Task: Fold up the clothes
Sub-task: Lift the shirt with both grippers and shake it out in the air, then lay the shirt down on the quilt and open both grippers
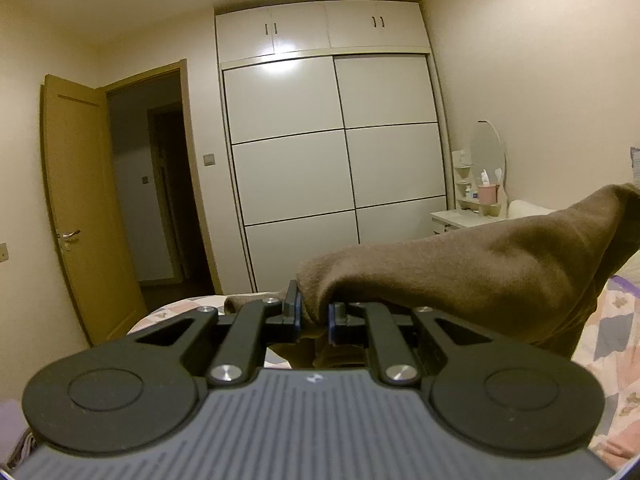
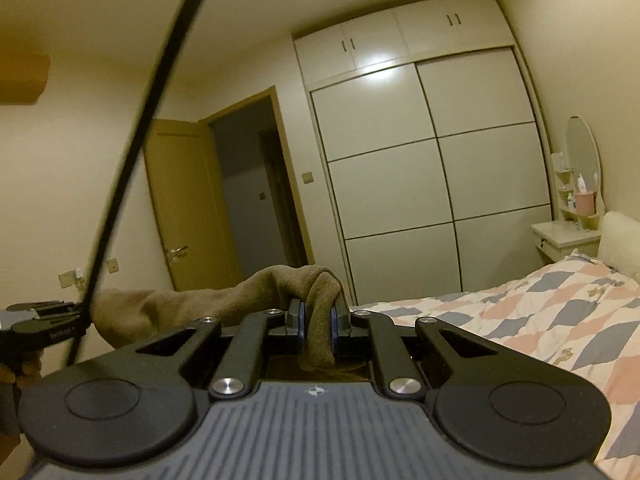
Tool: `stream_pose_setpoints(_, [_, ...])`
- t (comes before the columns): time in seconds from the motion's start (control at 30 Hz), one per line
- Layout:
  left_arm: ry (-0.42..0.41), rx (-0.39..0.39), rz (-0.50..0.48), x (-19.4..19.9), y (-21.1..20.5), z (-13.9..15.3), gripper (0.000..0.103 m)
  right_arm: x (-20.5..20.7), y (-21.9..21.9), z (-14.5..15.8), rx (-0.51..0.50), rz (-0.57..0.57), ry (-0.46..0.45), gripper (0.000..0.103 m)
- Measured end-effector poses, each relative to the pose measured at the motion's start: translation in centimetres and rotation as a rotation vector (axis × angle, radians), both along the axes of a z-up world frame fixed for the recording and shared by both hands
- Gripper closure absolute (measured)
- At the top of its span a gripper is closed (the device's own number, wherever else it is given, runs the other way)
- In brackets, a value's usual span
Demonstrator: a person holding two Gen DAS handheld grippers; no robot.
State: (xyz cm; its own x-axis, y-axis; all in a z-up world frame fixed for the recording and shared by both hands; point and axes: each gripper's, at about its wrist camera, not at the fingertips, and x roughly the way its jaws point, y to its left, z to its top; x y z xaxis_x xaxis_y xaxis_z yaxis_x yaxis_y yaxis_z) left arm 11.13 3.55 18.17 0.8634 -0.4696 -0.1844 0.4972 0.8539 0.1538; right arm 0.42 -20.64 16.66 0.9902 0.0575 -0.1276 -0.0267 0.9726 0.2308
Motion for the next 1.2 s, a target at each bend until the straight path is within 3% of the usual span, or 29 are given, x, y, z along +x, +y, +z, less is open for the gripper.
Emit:
stream_pose_setpoints(0.2, [0.046,0.005,-0.020,1.2,-1.5,0.2,0.092,-1.6,-0.9,1.0,-0.003,0.025,0.009,0.091])
stream_pose_setpoints(0.27, [0.145,0.017,-0.005,4.2,-3.5,-0.8,0.085,-0.3,-1.4,0.8,0.004,-0.013,0.036,0.091])
stream_pose_setpoints(0.33, [0.276,0.060,0.023,8.4,-6.1,-2.9,0.069,1.2,-1.8,0.5,0.012,-0.052,0.065,0.089])
stream_pose_setpoints(0.37, [0.335,0.086,0.039,10.4,-7.3,-4.2,0.069,2.5,-2.0,-0.3,0.022,-0.101,0.100,0.086])
stream_pose_setpoints(0.43, [0.435,0.143,0.071,13.7,-9.3,-7.2,0.072,6.9,-3.5,-2.8,0.039,-0.215,0.232,0.024])
stream_pose_setpoints(0.47, [0.475,0.160,0.084,14.7,-9.6,-8.6,0.072,9.3,-4.4,-4.3,0.048,-0.279,0.321,0.023])
stream_pose_setpoints(0.5, [0.517,0.162,0.083,15.4,-9.5,-10.0,0.071,10.8,-4.9,-5.7,0.065,-0.300,0.380,0.032])
stream_pose_setpoints(0.53, [0.555,0.163,0.074,15.9,-9.1,-11.5,0.070,12.1,-5.5,-7.0,0.083,-0.316,0.436,0.034])
stream_pose_setpoints(0.67, [0.701,0.205,0.055,17.1,-6.9,-17.7,0.069,12.4,-5.0,-10.9,0.162,-0.284,0.502,0.033])
stream_pose_setpoints(0.87, [0.938,0.320,-0.041,15.9,-5.8,-28.4,0.069,11.6,-3.0,-17.3,0.241,-0.310,0.684,0.033])
stream_pose_setpoints(0.93, [0.995,0.346,-0.082,15.0,-5.2,-30.9,0.064,10.7,-2.1,-20.1,0.278,-0.301,0.755,0.032])
stream_pose_setpoints(1.0, [1.038,0.370,-0.122,13.9,-4.6,-33.1,0.060,9.9,-1.3,-22.9,0.315,-0.290,0.826,0.031])
stream_pose_setpoints(1.07, [1.052,0.404,-0.153,12.8,-4.1,-34.8,0.056,8.2,-0.4,-25.9,0.374,-0.293,0.904,0.031])
stream_pose_setpoints(1.13, [1.066,0.437,-0.185,11.6,-3.5,-36.6,0.045,6.3,0.5,-29.1,0.435,-0.294,0.981,0.031])
stream_pose_setpoints(1.2, [1.054,0.458,-0.202,10.7,-3.2,-37.9,0.043,4.6,1.3,-31.8,0.477,-0.299,1.045,0.029])
